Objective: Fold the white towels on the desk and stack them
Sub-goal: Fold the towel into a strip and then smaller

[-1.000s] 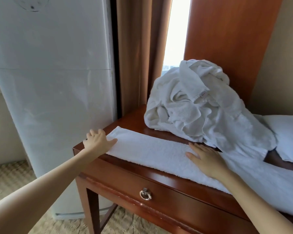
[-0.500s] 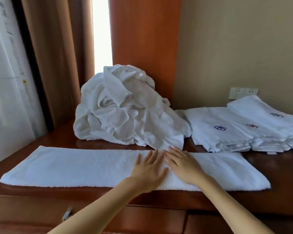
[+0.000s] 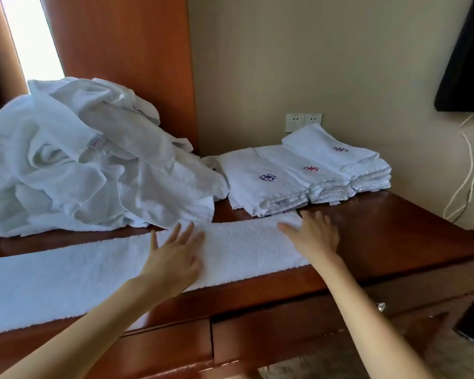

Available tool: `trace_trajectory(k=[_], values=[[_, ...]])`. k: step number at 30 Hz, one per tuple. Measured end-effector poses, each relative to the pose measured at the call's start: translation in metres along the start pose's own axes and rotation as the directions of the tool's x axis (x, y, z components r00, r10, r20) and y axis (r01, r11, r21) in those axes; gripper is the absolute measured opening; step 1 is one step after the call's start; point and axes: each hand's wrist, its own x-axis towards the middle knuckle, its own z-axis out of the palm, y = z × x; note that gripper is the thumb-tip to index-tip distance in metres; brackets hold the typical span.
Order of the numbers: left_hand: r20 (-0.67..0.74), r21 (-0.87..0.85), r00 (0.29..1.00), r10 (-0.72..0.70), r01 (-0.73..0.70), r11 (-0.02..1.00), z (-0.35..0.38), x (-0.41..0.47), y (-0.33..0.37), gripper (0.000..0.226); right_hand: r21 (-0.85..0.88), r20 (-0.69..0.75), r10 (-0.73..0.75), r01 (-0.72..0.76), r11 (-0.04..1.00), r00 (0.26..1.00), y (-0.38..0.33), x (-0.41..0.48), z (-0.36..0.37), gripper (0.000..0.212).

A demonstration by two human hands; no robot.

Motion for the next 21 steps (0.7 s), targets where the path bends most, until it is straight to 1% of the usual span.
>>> trace_trajectory(k=[1,2,3,5,7,8,10,11,13,14,15,17,18,19,20,21], values=[[-0.029,-0.037,0.993,0.115,-0.116,0.993,0.0,0.004,0.012,0.057,-0.015,0.007,0.087,-0.087,0.996,0.996,0.011,-0.003,-0.004,0.083],[-0.05,-0.097,0.976,0.213,-0.217,0.971,0.001,0.009,0.026,0.054,-0.014,-0.011,0.142,-0.143,0.99,0.99,0.021,-0.007,-0.006,0.086],[-0.061,-0.166,0.959,0.276,-0.282,0.945,0.003,0.016,0.041,0.052,-0.002,-0.035,0.169,-0.169,0.986,0.985,0.028,-0.012,-0.008,0.087],[-0.082,-0.309,0.947,0.312,-0.322,0.895,0.008,0.03,0.074,0.051,0.014,-0.047,0.179,-0.179,0.984,0.983,0.033,-0.021,-0.01,0.084],[-0.12,-0.444,0.957,0.263,-0.288,0.848,0.011,0.042,0.102,0.049,0.018,-0.013,0.168,-0.168,0.986,0.986,0.029,-0.027,-0.01,0.079],[-0.13,-0.51,0.968,0.215,-0.252,0.823,0.011,0.048,0.112,0.049,0.067,0.011,0.165,-0.165,0.984,0.986,0.025,-0.029,-0.011,0.072],[-0.131,-0.644,0.985,0.109,-0.168,0.746,0.013,0.053,0.118,0.051,0.262,0.066,0.165,-0.177,0.949,0.984,0.015,-0.03,-0.015,0.055],[-0.122,-0.721,0.99,0.075,-0.14,0.679,0.016,0.054,0.116,0.051,0.366,0.082,0.167,-0.186,0.912,0.982,0.008,-0.029,-0.019,0.05],[-0.119,-0.827,0.992,0.051,-0.127,0.548,0.018,0.051,0.11,0.05,0.52,0.073,0.146,-0.162,0.838,0.987,-0.005,-0.028,-0.026,0.047],[-0.137,-0.834,0.989,0.062,-0.149,0.532,0.018,0.047,0.108,0.058,0.573,0.059,0.133,-0.143,0.807,0.989,-0.013,-0.028,-0.03,0.049],[-0.183,-0.812,0.979,0.092,-0.203,0.547,0.018,0.045,0.108,0.072,0.614,0.035,0.127,-0.122,0.78,0.991,-0.022,-0.028,-0.034,0.048],[-0.3,-0.741,0.944,0.14,-0.323,0.588,0.019,0.042,0.113,0.1,0.678,-0.006,0.101,-0.07,0.732,0.995,-0.037,-0.031,-0.041,0.039],[-0.359,-0.738,0.925,0.124,-0.362,0.57,0.019,0.042,0.115,0.105,0.717,-0.019,0.057,-0.026,0.697,0.998,-0.044,-0.033,-0.045,0.035],[-0.401,-0.776,0.912,0.084,-0.387,0.499,0.019,0.042,0.116,0.1,0.761,-0.031,-0.01,0.03,0.648,0.999,-0.049,-0.035,-0.046,0.033],[-0.413,-0.84,0.911,0.014,-0.386,0.381,0.017,0.043,0.114,0.086,0.806,-0.033,-0.093,0.081,0.587,0.995,-0.055,-0.038,-0.048,0.032],[-0.388,-0.903,0.918,-0.081,-0.361,0.231,0.014,0.043,0.111,0.066,0.837,-0.024,-0.181,0.119,0.534,0.983,-0.06,-0.041,-0.048,0.033]])
